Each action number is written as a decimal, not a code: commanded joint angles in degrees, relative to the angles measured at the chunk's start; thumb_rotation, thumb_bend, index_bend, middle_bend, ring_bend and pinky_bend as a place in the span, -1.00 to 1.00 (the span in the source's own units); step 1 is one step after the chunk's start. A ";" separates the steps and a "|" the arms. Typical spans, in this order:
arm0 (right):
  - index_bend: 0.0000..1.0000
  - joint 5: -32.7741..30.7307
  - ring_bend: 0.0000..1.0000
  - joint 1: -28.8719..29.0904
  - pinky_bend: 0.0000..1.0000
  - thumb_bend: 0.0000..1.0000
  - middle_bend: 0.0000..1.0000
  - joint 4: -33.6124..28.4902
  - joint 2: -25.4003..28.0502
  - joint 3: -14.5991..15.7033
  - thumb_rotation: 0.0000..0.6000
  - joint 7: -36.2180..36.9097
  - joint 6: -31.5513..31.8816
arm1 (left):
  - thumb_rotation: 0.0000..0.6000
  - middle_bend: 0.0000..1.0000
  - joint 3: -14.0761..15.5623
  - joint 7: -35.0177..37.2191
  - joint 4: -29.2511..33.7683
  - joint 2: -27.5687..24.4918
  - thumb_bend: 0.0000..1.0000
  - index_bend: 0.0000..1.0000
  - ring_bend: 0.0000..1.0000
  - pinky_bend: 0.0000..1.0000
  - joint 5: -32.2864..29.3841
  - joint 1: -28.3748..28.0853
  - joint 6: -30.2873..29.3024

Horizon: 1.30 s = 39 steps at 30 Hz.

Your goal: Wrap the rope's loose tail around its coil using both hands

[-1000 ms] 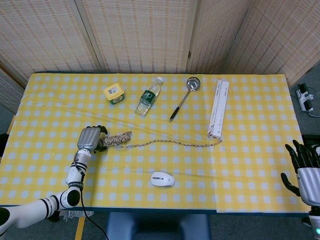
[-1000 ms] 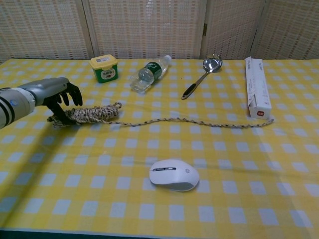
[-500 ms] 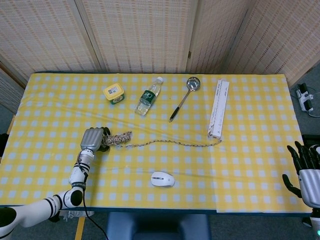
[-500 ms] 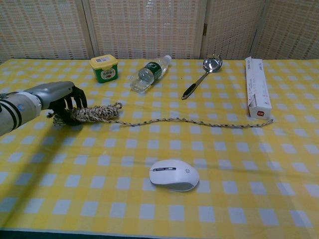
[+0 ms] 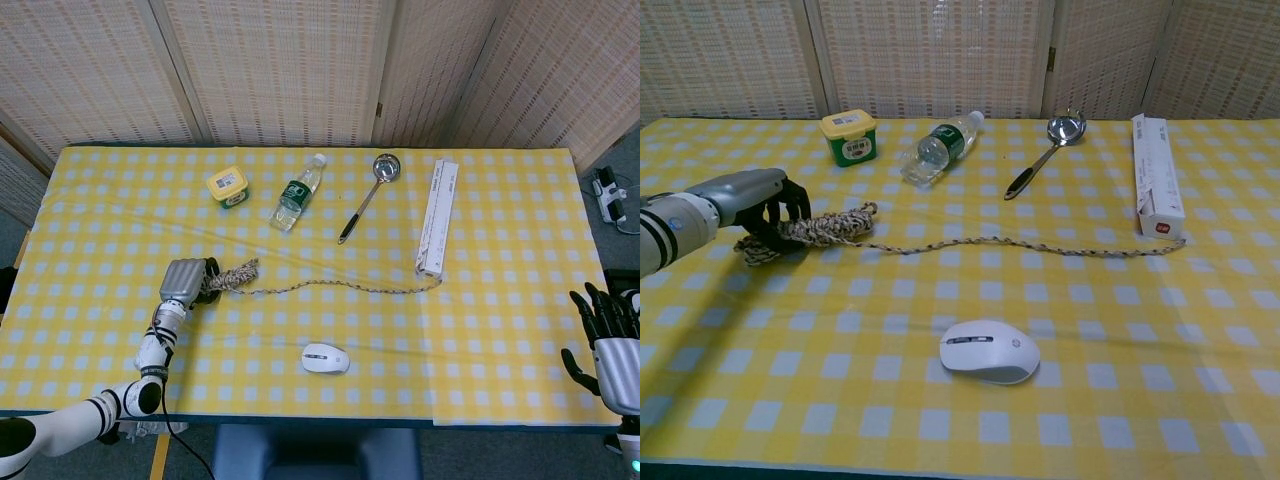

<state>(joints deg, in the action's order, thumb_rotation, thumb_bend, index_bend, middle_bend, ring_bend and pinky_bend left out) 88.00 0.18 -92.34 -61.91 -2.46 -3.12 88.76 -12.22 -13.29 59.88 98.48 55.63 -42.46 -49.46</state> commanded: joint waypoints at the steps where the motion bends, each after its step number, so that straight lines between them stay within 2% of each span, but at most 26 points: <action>1: -1.00 0.09 -1.00 0.11 -1.00 -0.22 -1.00 -0.21 0.09 -0.04 1.00 -0.06 -0.07 | 1.00 0.33 1.28 3.85 -0.39 -0.90 0.21 0.32 0.25 0.34 3.91 1.33 -0.91; 9: -0.99 0.86 -0.86 2.50 -0.98 -0.22 -0.87 -2.07 -0.31 0.51 1.00 -0.44 -4.33 | 1.00 0.39 5.61 12.28 1.94 -5.58 0.24 0.37 0.31 0.38 17.04 4.84 -9.03; 16: -0.78 1.50 -0.76 7.60 -0.86 -0.22 -0.75 -4.19 -2.15 0.11 1.00 -1.69 -11.55 | 1.00 0.39 8.35 14.09 8.93 -11.73 0.24 0.37 0.31 0.38 23.62 7.34 -14.16; 23: -0.38 -1.65 -0.71 14.93 -0.81 -0.22 -0.68 -4.23 -6.16 -2.95 1.00 -3.38 -20.73 | 1.00 0.39 9.28 13.31 14.30 -15.25 0.24 0.37 0.31 0.38 25.67 8.47 -15.39; 26: -0.28 -4.05 -0.70 19.00 -0.81 -0.22 -0.66 -3.40 -8.48 -5.16 1.00 -4.88 -25.06 | 1.00 0.39 9.13 12.94 15.42 -16.01 0.24 0.37 0.31 0.38 25.58 8.74 -15.28; 31: -0.23 -8.05 -0.70 25.41 -0.81 -0.22 -0.66 -1.01 -12.58 -7.67 1.00 -9.41 -31.84 | 1.00 0.39 8.82 12.42 16.49 -17.00 0.24 0.37 0.31 0.38 25.10 9.35 -15.33; 39: -0.18 -12.96 -0.70 32.89 -0.81 -0.22 -0.65 4.08 -18.97 -9.47 1.00 -16.08 -37.81 | 1.00 0.39 8.84 11.79 17.93 -19.04 0.24 0.37 0.31 0.38 24.45 10.92 -15.92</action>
<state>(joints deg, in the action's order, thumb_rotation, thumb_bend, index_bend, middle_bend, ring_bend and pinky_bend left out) 75.86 31.92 -89.18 -79.73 -11.45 -18.05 51.94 -3.40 -1.49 77.66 79.58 80.15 -31.69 -65.25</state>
